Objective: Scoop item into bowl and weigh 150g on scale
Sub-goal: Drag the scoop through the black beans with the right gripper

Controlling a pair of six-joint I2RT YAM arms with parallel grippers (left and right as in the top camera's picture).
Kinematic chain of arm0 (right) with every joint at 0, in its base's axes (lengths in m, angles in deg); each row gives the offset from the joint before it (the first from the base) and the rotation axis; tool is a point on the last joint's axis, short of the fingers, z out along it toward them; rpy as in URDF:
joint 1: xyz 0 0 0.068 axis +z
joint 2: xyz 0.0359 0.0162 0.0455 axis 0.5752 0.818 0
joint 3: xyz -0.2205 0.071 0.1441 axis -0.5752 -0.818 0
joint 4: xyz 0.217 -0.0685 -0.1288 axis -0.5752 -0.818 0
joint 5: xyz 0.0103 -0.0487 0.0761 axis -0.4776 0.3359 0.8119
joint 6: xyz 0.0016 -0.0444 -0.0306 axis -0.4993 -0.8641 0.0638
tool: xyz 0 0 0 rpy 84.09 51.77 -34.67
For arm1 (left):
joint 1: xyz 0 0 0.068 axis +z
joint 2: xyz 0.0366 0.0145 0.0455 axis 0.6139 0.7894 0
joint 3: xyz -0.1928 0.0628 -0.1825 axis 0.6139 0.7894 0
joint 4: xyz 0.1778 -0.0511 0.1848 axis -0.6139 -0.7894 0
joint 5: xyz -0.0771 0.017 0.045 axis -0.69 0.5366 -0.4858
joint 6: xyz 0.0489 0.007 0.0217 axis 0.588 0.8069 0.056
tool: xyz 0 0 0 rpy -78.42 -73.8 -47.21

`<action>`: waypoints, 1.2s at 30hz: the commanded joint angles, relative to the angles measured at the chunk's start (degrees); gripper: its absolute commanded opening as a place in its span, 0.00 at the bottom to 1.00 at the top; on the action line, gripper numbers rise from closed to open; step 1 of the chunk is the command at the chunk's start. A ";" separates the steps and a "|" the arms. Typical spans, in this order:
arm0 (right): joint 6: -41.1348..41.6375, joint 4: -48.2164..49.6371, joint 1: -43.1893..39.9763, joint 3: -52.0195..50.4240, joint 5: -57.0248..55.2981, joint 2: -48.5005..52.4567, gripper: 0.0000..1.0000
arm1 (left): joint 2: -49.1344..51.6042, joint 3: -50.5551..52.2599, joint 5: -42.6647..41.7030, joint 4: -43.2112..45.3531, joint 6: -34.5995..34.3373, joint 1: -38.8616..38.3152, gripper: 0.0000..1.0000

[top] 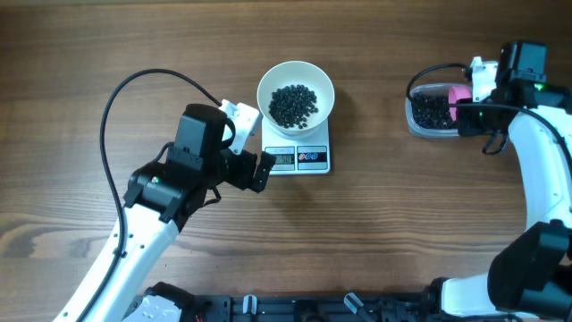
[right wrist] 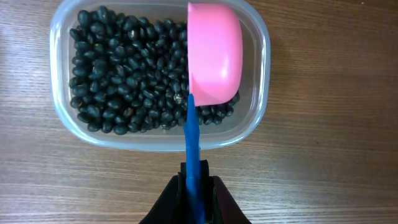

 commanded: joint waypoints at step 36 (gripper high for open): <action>-0.48 -2.49 -0.20 -0.26 13.38 3.82 0.04 | 0.15 0.37 -0.90 0.17 0.07 -0.31 1.00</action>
